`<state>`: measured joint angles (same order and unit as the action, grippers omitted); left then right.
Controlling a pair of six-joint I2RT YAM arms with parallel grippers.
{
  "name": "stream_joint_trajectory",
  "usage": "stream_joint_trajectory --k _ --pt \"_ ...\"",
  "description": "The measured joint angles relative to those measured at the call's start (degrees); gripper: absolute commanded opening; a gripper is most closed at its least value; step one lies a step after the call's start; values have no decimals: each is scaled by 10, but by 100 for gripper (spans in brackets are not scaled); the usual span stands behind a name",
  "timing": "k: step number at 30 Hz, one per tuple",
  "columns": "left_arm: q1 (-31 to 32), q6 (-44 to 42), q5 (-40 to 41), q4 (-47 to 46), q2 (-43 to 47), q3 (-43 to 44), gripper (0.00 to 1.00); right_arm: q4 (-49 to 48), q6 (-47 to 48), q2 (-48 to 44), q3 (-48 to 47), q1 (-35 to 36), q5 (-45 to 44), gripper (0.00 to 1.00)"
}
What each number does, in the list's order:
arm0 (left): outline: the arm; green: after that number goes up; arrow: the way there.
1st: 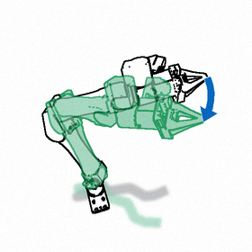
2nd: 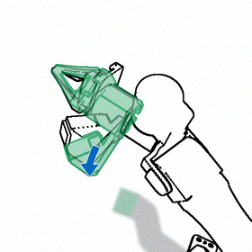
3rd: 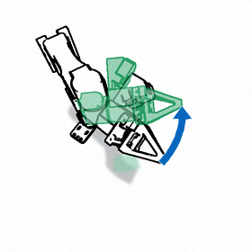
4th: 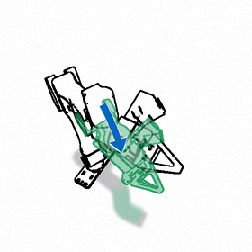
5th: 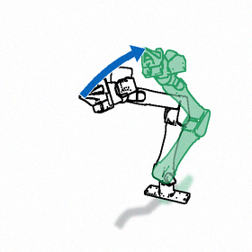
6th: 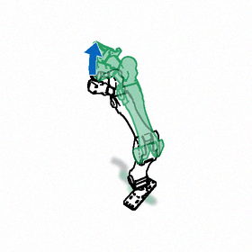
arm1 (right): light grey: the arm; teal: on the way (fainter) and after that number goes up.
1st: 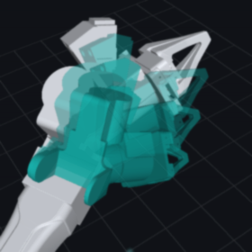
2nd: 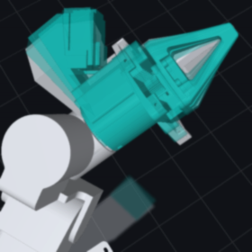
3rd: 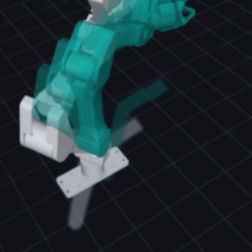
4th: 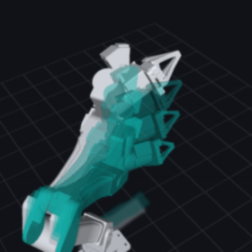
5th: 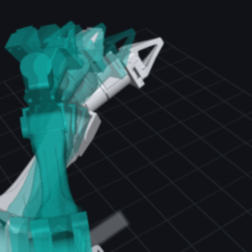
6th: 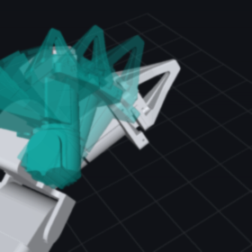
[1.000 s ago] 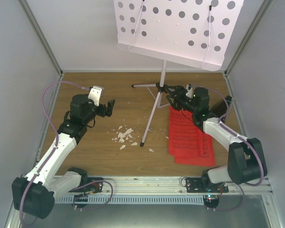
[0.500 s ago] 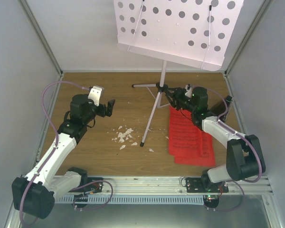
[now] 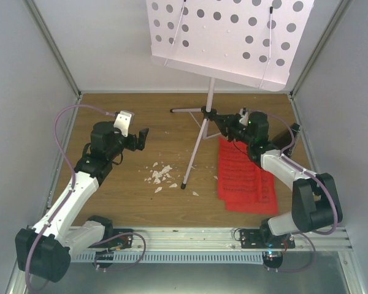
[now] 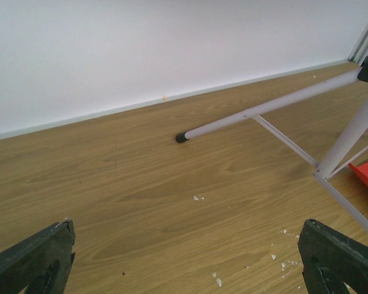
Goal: Pack up the instrument practice props
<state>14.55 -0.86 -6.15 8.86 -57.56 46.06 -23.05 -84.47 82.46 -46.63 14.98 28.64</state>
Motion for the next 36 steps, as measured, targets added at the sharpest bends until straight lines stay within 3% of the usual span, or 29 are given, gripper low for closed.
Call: stream_joint_trajectory --k 6,12,29,34,36 --pt "0 0 0 0 0 0 99 1 43 -1 0 0 -5 4" --pt "0 0 -1 0 0 0 99 22 145 -14 -2 8 -34 2" --pt "0 0 -18 0 -5 0 99 137 611 -33 -54 60 -155 6" --pt "0 0 -19 0 -9 0 99 152 707 -34 -61 64 -167 15" --pt "0 0 -20 0 -9 0 99 156 727 -34 -63 65 -167 30"
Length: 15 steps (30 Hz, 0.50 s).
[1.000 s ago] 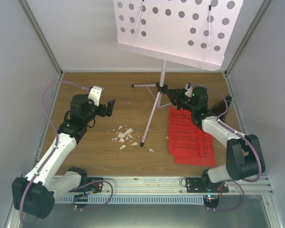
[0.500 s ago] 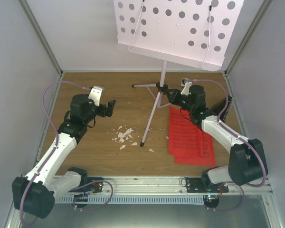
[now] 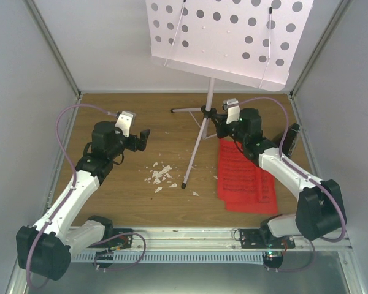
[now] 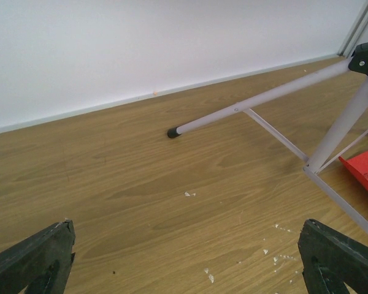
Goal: Pack up the instrument practice props
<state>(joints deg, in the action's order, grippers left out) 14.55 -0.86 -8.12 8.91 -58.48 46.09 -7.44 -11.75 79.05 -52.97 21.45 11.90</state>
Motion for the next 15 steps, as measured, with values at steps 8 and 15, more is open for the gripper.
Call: stream_joint_trajectory --k 8,15 --pt "0 0 -1 0 -4 0 99 24 35 -55 -1 0 -24 61" --pt "5 0 -10 -1 -3 0 99 32 25 -202 61 -11 -38 72"
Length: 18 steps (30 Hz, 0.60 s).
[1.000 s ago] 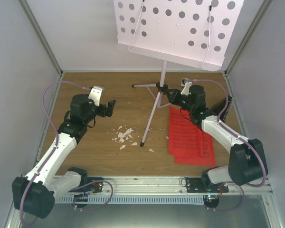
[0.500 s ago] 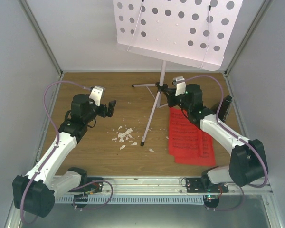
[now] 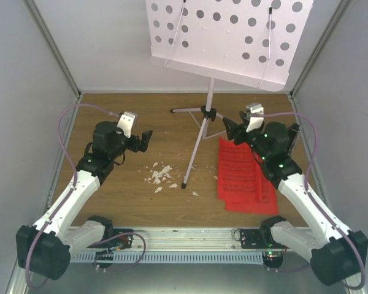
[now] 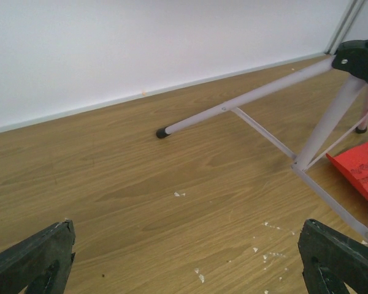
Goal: Pack up the instrument practice props
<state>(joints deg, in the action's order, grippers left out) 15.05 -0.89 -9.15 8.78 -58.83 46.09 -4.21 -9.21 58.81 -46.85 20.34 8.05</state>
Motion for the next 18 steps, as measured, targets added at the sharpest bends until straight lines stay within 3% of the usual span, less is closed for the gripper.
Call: stream_joint_trajectory --k 5,9,10,13,18 --pt "8 8 -30 -9 4 0 95 -17 -42 -52 45 -83 78 74" --pt "30 57 -61 -29 10 0 92 -79 -106 -27 60 -172 188 74" --pt "39 71 -64 -37 13 0 91 -99 -120 -14 59 -179 212 72" --pt "80 120 -71 -71 18 0 72 -150 -157 41 36 -183 283 68" --pt "157 159 -87 -122 -18 0 69 -246 -216 131 -39 -179 375 64"
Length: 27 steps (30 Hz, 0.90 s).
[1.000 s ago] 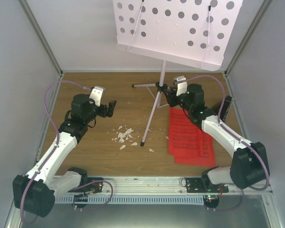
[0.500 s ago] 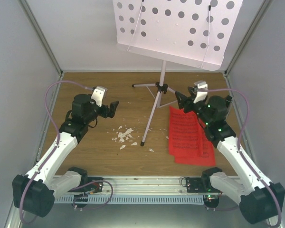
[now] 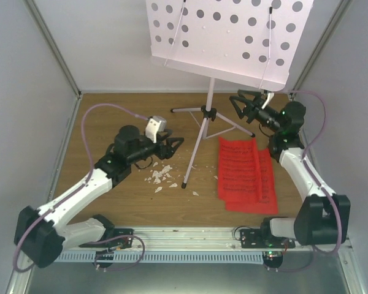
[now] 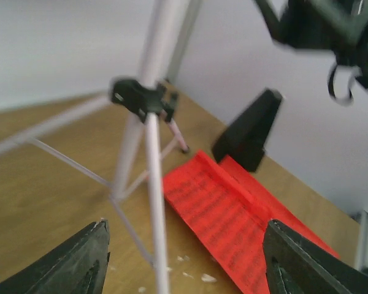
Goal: Pack up the instrument practice props
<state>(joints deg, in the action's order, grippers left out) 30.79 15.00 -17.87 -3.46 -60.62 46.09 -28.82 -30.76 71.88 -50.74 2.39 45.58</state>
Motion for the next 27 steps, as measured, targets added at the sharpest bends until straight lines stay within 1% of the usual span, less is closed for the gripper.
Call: stream_joint_trajectory --k 2,4,10,11,14,15,22,27 --pt "17 5 -20 -3 -41 9 68 -32 -15 34 -44 4 30 62" --pt "19 8 -40 -3 -81 20 68 -53 -24 61 -85 9 54 60" --pt "20 16 -93 -9 -161 55 65 -71 -27 136 -191 22 101 56" --pt "20 18 -102 -15 -173 62 64 -72 -27 147 -203 25 105 55" --pt "20 24 -120 -27 -211 85 57 -71 -28 187 -246 35 123 51" --pt "19 24 -123 -30 -222 91 56 -69 -30 200 -261 38 131 51" --pt "20 25 -133 -35 -281 140 56 -56 -32 245 -312 53 151 49" --pt "19 26 -137 -37 -321 174 56 -53 -32 263 -337 56 169 40"
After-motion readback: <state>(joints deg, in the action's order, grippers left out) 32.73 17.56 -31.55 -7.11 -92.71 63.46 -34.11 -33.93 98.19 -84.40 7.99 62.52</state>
